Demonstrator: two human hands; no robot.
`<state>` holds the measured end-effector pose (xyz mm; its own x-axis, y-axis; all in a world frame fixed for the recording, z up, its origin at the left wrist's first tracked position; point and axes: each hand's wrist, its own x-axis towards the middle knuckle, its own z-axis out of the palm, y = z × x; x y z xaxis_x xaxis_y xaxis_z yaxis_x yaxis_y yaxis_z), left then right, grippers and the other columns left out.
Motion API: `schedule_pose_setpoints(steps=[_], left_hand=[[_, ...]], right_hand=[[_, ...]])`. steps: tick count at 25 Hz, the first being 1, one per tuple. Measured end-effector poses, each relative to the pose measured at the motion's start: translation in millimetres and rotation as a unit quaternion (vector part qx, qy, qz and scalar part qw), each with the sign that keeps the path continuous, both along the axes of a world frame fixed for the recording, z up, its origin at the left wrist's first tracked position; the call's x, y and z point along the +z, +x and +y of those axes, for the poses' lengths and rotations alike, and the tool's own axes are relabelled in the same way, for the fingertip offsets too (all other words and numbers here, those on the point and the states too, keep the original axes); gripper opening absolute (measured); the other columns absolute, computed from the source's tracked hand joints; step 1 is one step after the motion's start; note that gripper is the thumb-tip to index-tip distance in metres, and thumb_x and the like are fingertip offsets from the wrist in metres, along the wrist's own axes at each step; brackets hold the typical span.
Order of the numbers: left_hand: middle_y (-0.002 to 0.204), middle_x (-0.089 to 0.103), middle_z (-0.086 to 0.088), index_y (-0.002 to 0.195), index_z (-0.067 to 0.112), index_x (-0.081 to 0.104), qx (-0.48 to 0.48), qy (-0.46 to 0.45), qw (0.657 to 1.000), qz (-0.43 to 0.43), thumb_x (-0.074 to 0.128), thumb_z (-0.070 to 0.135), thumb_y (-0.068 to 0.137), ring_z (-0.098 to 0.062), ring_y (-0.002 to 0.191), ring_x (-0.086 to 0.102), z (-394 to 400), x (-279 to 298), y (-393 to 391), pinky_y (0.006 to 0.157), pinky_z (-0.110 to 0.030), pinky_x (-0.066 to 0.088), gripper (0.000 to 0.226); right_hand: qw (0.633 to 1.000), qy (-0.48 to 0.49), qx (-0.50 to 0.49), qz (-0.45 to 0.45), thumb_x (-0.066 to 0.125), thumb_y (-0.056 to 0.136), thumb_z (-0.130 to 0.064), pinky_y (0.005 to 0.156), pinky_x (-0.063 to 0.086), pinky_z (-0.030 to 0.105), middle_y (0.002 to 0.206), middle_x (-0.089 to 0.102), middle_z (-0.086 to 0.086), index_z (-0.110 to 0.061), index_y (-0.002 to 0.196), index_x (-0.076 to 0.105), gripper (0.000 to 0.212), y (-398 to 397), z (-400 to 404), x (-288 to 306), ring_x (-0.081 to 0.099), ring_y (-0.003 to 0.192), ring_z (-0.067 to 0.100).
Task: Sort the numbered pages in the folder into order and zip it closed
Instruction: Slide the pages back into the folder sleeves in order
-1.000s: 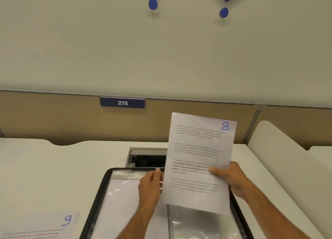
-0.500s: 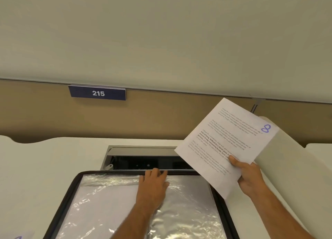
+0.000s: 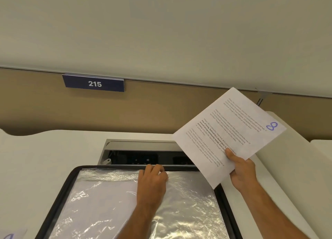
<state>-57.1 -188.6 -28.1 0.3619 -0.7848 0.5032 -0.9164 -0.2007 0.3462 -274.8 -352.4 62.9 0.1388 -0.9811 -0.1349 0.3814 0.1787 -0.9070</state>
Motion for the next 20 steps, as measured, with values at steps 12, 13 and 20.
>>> schedule_pose_setpoints(steps=[12, 13, 20], left_hand=[[0.053, 0.053, 0.011, 0.071, 0.024, 0.052, 0.005, -0.001, 1.000, 0.031, 0.089, 0.019, 0.071, -0.010, 0.042, 0.046, 1.3, -2.5, -2.8, 0.036, -0.025, 0.042, 0.037], [0.053, 0.053, 0.012, 0.072, 0.024, 0.052, 0.006, -0.002, 0.999, 0.032, 0.088, 0.021, 0.072, -0.010, 0.042, 0.046, 1.6, -2.2, -2.9, 0.037, -0.026, 0.044, 0.037], [0.075, 0.061, 0.013, 0.074, 0.023, 0.064, -0.015, -0.031, 0.997, 0.062, 0.086, 0.018, 0.075, -0.008, 0.056, 0.052, 3.6, -5.5, 1.0, 0.044, -0.027, 0.047, 0.023]], right_hand=[[0.995, -0.033, 0.085, -0.037, 0.077, 0.075, -0.013, 0.083, 0.061, 0.042, 0.120, 0.073, -0.003, -0.029, 0.127, 0.061, 0.057, 75.4, 17.2, -6.7, 0.067, 0.114, 0.019], [0.994, -0.039, 0.096, -0.031, 0.078, 0.074, -0.013, 0.084, 0.060, 0.045, 0.122, 0.072, -0.001, -0.027, 0.130, 0.059, 0.060, 78.7, 17.8, -10.3, 0.067, 0.114, 0.020], [0.981, -0.068, 0.167, 0.073, 0.079, 0.079, -0.009, 0.081, 0.061, 0.049, 0.118, 0.073, 0.007, -0.014, 0.128, 0.062, 0.052, 72.0, 6.7, -18.0, 0.071, 0.107, 0.028]])
